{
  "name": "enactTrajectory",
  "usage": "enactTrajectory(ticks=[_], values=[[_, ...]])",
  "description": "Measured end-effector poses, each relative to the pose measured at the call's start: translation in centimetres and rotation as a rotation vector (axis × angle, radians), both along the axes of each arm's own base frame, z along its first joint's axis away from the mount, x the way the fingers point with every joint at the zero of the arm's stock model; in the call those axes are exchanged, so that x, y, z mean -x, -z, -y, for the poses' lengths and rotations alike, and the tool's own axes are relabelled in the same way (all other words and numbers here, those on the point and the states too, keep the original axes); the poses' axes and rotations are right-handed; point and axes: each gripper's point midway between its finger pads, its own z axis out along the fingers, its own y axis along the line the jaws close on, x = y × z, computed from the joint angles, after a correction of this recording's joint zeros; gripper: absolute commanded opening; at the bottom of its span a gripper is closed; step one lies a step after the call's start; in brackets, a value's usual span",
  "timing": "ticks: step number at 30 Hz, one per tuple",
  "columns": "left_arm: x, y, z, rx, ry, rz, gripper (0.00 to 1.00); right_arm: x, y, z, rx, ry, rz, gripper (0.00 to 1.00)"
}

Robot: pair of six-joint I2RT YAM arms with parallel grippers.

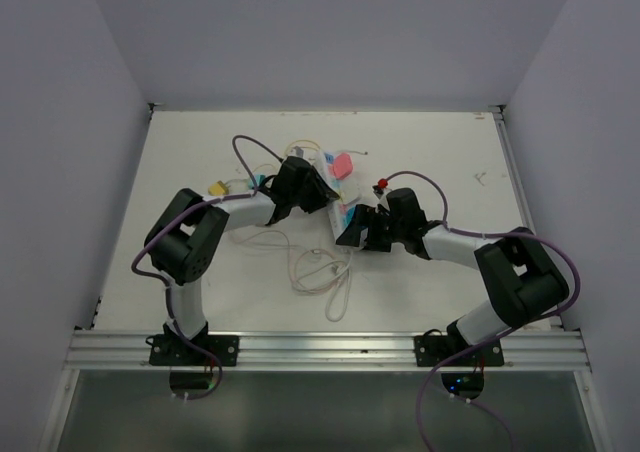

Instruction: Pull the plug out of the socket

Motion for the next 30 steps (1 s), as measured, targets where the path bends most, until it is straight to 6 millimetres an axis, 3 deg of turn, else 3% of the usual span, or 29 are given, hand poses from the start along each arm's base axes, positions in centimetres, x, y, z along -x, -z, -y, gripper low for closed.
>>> enactTrajectory(ticks=[3,4,6,7,10,15,24,30], values=[[0.0,0.0,0.0,-0.001,0.000,0.002,0.00,0.0,-0.1,0.0,-0.002,0.000,0.004,0.31],[0.0,0.0,0.0,-0.002,0.000,0.002,0.00,0.0,-0.2,0.0,-0.002,-0.001,0.005,0.46],[0.0,0.0,-0.1,-0.005,-0.001,0.000,0.00,0.0,-0.3,0.0,-0.002,-0.002,0.011,0.61],[0.2,-0.1,-0.1,-0.007,0.000,-0.003,0.00,0.2,-0.3,0.1,0.001,-0.004,0.011,0.74],[1.0,0.1,-0.1,-0.021,0.014,-0.020,0.00,1.0,-0.4,0.5,0.019,-0.010,0.008,0.89],[2.1,-0.1,0.0,-0.046,0.038,-0.033,0.00,2.5,-0.8,1.7,0.069,0.000,-0.014,0.99],[1.9,-0.5,-1.5,-0.115,0.034,-0.003,0.00,4.2,-0.5,3.5,0.147,0.016,-0.064,0.99],[2.1,-0.7,-2.9,-0.182,0.026,0.008,0.00,4.2,-2.3,3.6,0.136,0.014,-0.024,0.94]])
